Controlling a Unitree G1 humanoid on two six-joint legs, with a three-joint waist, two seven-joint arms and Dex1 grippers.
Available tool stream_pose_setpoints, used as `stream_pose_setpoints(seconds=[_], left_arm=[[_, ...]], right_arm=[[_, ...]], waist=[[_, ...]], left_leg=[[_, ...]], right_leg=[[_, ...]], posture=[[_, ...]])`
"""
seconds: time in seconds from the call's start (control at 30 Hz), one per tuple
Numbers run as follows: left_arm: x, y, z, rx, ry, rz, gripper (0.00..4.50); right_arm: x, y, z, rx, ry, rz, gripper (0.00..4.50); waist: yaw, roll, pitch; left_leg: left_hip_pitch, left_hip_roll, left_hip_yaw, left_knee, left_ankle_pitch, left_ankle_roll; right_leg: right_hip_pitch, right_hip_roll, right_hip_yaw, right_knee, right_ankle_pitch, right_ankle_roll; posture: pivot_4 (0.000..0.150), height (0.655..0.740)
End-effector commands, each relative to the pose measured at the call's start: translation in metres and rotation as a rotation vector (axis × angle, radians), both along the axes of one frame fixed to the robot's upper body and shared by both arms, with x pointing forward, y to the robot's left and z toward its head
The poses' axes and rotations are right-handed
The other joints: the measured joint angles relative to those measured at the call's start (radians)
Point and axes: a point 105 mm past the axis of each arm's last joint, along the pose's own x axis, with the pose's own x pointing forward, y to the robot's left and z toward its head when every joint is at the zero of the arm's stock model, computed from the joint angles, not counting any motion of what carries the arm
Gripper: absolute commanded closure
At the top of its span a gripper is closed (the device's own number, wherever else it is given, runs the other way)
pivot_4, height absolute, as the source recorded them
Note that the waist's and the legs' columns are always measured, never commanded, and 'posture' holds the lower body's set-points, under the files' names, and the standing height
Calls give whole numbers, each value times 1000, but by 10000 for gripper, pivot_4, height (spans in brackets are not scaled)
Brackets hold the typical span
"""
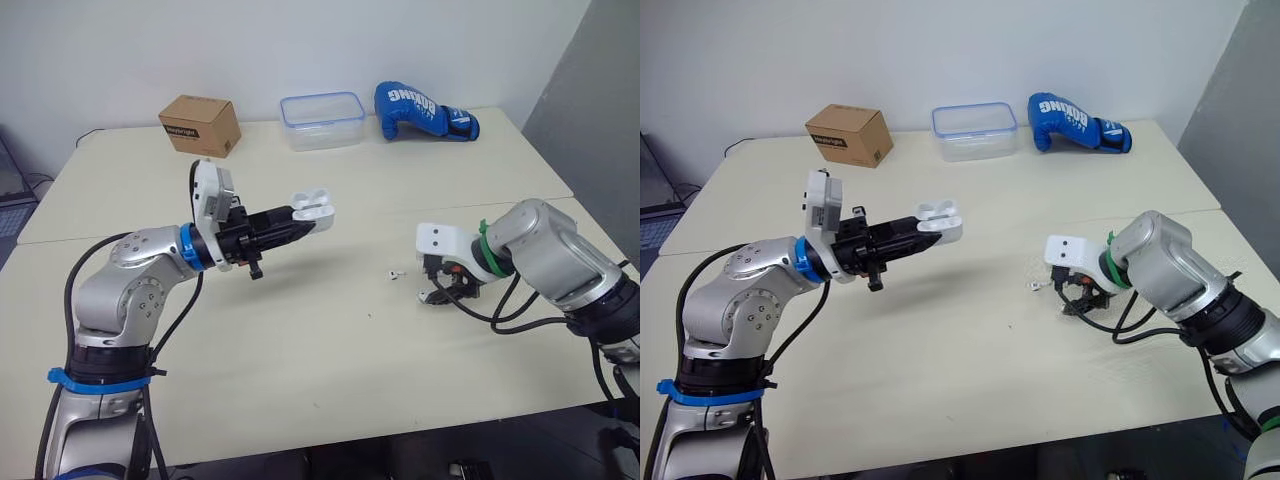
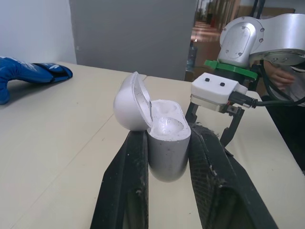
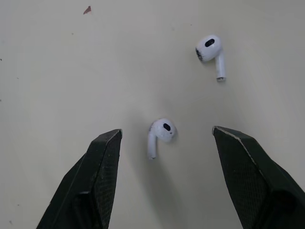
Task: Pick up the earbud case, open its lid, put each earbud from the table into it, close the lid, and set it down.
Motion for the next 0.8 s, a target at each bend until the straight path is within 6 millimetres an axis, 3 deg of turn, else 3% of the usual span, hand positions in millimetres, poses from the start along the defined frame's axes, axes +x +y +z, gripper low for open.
stream_pose_setpoints(seconds=[0.03, 0.33, 0.8], left_arm=[[-3, -3, 10, -6, -58, -9, 37123], [-3, -4, 8, -6, -55, -8, 37123], [-4, -3, 5, -6, -49, -3, 37123]], right_arm=[[1, 2, 1, -13, -26, -32, 13496], [9, 3, -18, -49, -32, -103, 13496], [3, -2, -25, -89, -7, -107, 13496]], waist=[[0, 0, 0], [-1, 0, 0], [1, 0, 0]], left_leg=[[0, 0, 0, 0, 0, 0], [0, 0, 0, 0, 0, 0], [0, 0, 0, 0, 0, 0]], right_leg=[[0, 0, 0, 0, 0, 0], [0, 0, 0, 0, 0, 0], [0, 0, 0, 0, 0, 0]], posture=[[1500, 7400], [1500, 7400], [1500, 7400]])
